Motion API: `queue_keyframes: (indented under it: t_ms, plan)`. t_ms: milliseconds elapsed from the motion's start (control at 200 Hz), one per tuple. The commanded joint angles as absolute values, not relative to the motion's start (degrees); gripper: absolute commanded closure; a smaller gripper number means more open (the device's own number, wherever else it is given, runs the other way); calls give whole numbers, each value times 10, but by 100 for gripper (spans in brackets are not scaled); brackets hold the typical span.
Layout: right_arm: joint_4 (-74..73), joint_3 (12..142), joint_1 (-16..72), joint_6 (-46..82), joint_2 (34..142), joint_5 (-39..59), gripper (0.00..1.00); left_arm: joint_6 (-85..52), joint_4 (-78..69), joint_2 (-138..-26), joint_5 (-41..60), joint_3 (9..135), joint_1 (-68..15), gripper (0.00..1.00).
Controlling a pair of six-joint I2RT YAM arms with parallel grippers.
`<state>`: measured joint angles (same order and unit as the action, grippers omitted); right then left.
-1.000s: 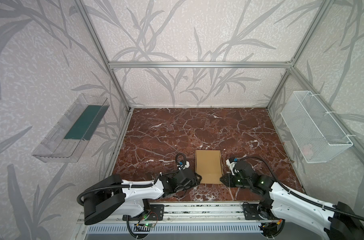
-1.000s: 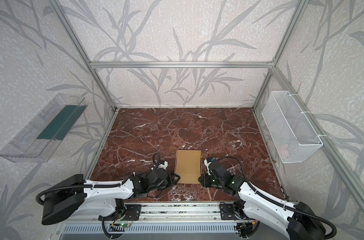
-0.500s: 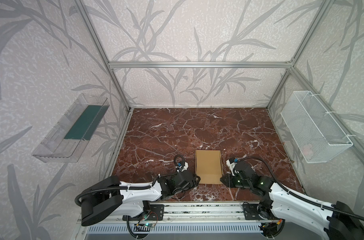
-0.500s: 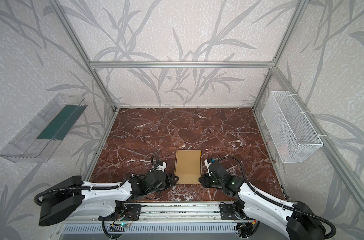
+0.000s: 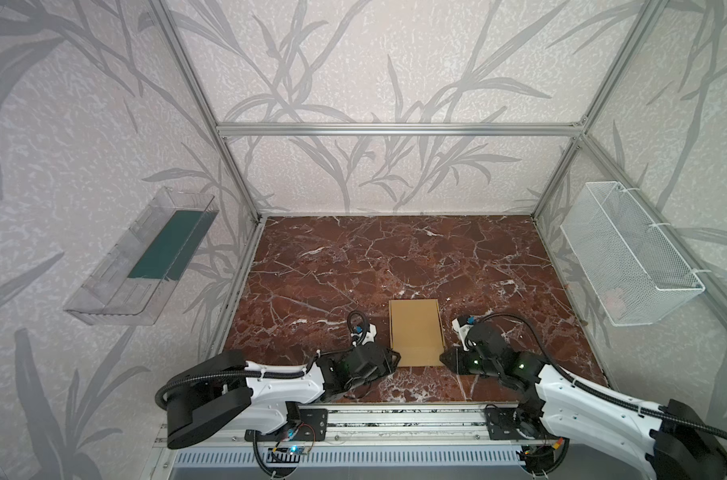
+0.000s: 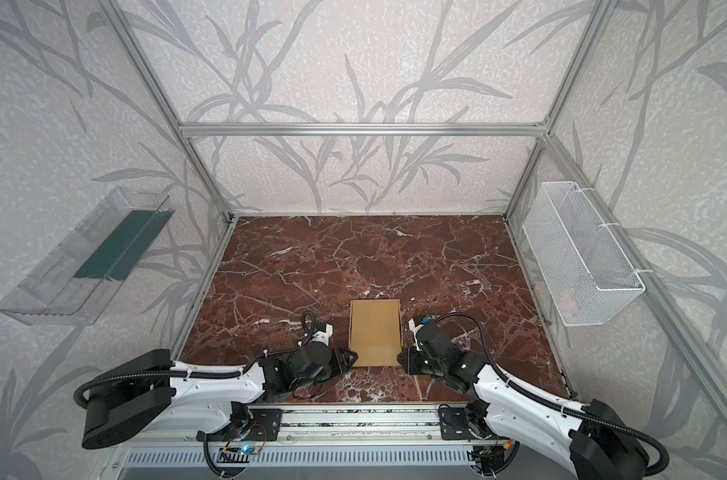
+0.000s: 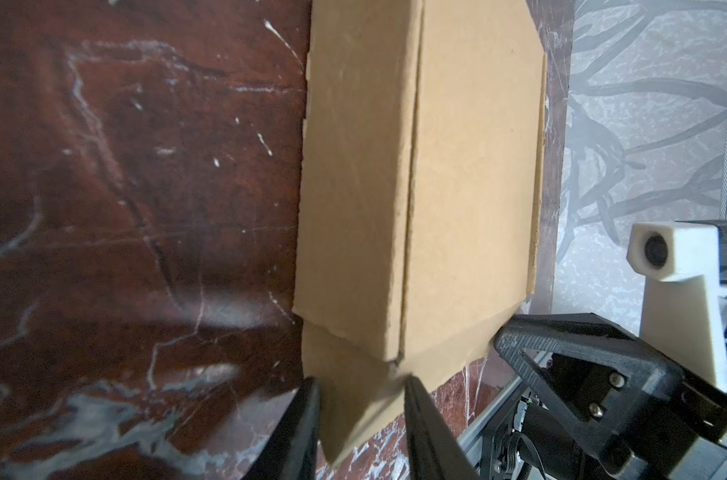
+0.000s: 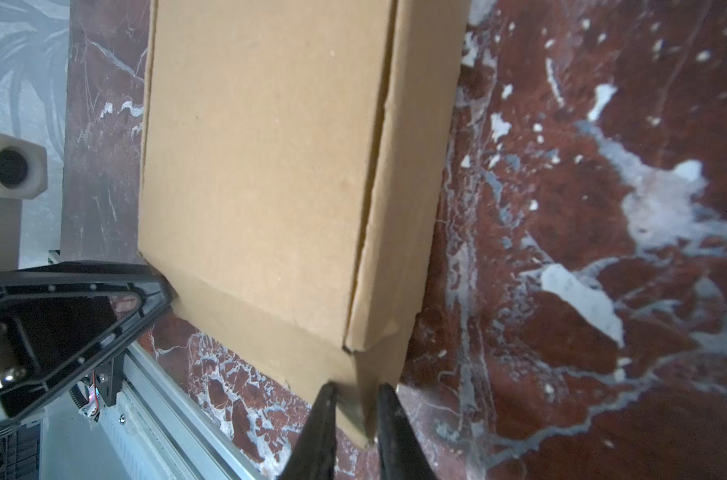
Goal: Fold the paper box
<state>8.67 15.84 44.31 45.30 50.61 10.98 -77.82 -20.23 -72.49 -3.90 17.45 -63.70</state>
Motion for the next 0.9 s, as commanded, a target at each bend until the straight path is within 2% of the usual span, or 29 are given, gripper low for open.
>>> queue_keyframes:
  t_ms: [0, 445, 715, 895]
  plan:
    - [75, 149, 446, 444, 513, 98, 80, -777, -188, -737, -56, 165, -639, 64]
    - [61, 152, 439, 434, 542, 74, 80, -760, -167, -741, -69, 166, -639, 58]
    - [103, 180, 435, 427, 526, 73, 80, -700, -50, -670, -116, 216, -632, 46]
    - [136, 186, 437, 434, 474, 74, 80, -588, 91, -608, -119, 310, -574, 36]
